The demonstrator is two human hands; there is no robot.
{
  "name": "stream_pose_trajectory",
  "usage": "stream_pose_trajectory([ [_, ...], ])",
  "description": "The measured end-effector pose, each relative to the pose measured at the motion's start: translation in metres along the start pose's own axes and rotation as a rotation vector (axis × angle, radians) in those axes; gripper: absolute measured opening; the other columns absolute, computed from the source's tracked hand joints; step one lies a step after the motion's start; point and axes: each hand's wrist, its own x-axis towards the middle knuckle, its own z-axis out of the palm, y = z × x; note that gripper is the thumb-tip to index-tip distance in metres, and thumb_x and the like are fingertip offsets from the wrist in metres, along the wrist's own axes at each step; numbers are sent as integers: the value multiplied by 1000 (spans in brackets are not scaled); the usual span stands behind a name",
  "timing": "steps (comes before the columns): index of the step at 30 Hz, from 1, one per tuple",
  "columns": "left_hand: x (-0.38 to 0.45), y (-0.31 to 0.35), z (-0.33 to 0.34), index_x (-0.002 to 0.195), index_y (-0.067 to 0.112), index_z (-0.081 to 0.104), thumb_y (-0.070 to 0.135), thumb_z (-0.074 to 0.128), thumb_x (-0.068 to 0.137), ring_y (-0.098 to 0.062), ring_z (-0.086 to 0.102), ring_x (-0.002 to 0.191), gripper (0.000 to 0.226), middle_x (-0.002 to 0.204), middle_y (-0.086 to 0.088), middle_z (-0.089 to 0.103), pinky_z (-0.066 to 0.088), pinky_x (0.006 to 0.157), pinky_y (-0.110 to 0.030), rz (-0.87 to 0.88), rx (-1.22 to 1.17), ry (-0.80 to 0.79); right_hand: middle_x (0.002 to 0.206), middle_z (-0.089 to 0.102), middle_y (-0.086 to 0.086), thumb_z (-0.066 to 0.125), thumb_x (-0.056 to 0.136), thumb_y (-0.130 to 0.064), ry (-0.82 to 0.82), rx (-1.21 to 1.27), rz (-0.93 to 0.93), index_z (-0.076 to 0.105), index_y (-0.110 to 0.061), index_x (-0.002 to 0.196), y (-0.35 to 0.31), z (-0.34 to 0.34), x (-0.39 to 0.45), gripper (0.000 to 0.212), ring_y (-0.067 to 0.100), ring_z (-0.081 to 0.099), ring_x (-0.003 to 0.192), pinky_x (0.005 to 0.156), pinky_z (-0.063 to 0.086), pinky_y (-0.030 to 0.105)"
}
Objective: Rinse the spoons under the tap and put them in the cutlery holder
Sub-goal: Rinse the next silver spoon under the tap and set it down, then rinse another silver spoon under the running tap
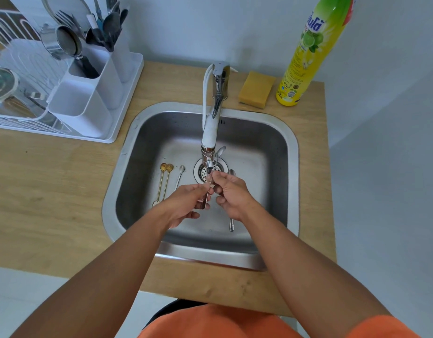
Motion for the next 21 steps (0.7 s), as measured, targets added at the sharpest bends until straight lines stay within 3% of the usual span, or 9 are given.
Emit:
stream_pose_trajectory([
  [3,-2,-3,-2,103,23,73,40,51,107,-11,70,83,28,90,4,71,49,71,-29,-14,29,-104,84,68,-4,68,101,-18,28,8,-12,72,-7,114,-5,-6,0,17,4,42,54,38,28,17],
  [6,-1,-5,-9,105,21,75,38,56,104,-12,70,85,25,95,3,78,49,75,-31,-38,159,-121,83,66,-4,70,100,-22,126,-106,-51,74,-15,103,-11,-21,3,9,7,42,60,39,31,18],
  [8,2,-8,-16,105,23,77,39,61,102,-12,70,83,23,98,4,80,49,74,-32,-40,203,-21,83,68,-5,70,99,-26,244,-287,-78,74,-20,97,-14,-36,7,8,8,47,61,43,37,20],
  [11,16,-17,-28,106,20,75,31,62,103,-15,66,79,18,100,1,76,47,66,-29,-2,221,249,82,70,-3,70,97,-26,361,-494,-104,74,-21,85,-7,-56,15,14,11,55,67,57,43,23],
  [14,31,-27,-41,104,15,72,22,62,102,-25,68,93,12,105,-8,74,55,81,-36,47,323,460,71,64,1,68,95,-18,417,-630,-93,67,-17,68,7,-69,22,28,17,55,71,66,44,25],
  [17,37,-32,-51,100,22,67,24,61,99,-25,64,97,6,110,-6,71,50,84,-35,24,504,559,69,59,3,65,94,-12,444,-693,-55,64,-15,68,19,-74,26,26,17,53,71,65,43,25],
  [21,41,-32,-55,103,28,63,33,58,100,-27,64,98,8,107,-2,65,56,90,-43,-56,703,572,73,59,8,61,94,-9,460,-782,-16,67,-11,76,24,-73,28,19,17,52,70,63,41,24],
])
